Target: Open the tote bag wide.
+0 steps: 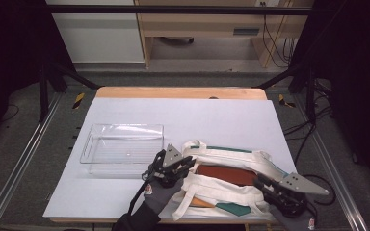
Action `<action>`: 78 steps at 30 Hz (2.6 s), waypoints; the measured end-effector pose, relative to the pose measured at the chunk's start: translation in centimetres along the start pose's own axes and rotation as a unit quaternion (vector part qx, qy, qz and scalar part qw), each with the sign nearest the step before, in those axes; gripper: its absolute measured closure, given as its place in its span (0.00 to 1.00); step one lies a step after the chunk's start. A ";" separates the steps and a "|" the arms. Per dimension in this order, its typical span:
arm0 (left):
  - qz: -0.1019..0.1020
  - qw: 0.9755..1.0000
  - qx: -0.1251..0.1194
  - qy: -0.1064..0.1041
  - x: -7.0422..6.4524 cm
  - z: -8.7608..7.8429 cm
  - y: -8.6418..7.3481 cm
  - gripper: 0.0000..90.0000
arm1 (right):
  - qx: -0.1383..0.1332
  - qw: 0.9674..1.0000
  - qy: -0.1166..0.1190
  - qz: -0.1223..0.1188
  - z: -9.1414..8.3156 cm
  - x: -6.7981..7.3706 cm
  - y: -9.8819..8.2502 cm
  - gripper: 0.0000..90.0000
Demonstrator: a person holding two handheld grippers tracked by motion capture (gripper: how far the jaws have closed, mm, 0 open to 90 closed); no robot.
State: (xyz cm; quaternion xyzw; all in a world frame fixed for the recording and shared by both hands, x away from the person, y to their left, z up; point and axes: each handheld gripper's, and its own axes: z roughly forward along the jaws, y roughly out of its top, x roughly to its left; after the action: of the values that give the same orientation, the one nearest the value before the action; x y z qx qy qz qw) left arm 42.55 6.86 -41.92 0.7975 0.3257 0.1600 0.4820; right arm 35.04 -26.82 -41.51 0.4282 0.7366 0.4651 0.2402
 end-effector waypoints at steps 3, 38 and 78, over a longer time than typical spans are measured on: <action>0.014 1.000 0.013 -0.016 -1.2 -0.2 -0.8 0.89 | 0.022 0.999 -0.031 -0.004 0.9 -1.0 0.7 0.73; 0.039 0.995 0.078 -0.051 -2.1 0.4 -5.6 0.75 | 0.073 0.994 -0.065 0.052 6.8 -5.0 -2.6 0.95; 0.024 0.994 0.097 0.041 1.5 5.5 -1.0 0.97 | 0.080 0.986 0.143 -0.042 7.5 6.3 -0.6 1.00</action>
State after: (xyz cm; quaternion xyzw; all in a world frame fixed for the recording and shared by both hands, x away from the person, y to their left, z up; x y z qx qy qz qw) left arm 46.36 4.55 -45.52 0.8410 0.3401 0.1720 0.3840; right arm 37.17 -18.00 -45.10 0.3435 0.8155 0.4508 0.1173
